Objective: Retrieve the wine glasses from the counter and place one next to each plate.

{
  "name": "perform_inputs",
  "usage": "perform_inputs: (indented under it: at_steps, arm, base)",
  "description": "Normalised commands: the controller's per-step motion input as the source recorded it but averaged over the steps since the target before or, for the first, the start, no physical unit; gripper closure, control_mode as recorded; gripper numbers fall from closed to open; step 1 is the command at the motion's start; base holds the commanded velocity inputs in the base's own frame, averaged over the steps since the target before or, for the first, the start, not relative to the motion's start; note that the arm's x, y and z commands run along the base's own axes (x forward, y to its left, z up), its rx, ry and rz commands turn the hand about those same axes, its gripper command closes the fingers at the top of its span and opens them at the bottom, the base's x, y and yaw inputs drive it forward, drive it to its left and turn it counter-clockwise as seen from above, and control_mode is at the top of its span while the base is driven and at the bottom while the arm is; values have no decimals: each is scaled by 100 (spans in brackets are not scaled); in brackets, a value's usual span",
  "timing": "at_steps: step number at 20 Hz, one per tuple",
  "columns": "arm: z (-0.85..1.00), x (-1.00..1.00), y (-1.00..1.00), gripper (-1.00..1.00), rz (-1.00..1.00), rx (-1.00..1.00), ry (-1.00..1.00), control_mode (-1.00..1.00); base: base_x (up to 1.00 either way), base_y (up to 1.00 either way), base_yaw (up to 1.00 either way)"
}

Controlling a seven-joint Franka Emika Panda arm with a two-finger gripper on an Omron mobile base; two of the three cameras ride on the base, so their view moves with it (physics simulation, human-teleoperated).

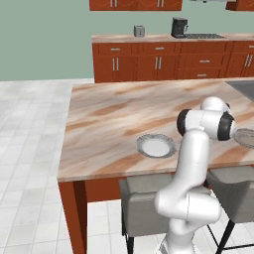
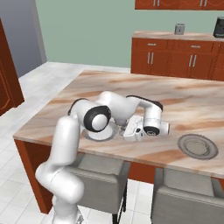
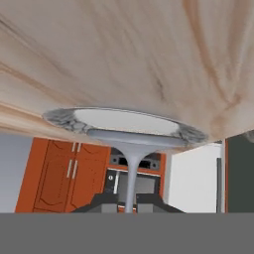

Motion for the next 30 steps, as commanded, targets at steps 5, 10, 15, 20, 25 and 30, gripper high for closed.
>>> perform_inputs:
  at_steps: [5,10,15,20,25,30]
  arm:
    - [-29,19,0,100,0,1,0,-100]
    - [-29,10,0,100,0,0,0,-100]
    - [-27,11,0,100,0,0,0,-100]
    - [-24,5,0,100,0,0,-2,-100]
    - [-26,0,-7,100,0,0,-3,-100]
    - [-30,0,-2,-100,0,0,-1,-100]
  base:
    - [0,0,0]
    - [0,0,0]
    - [0,0,0]
    - [0,0,0]
    - [0,0,0]
    - [0,0,0]
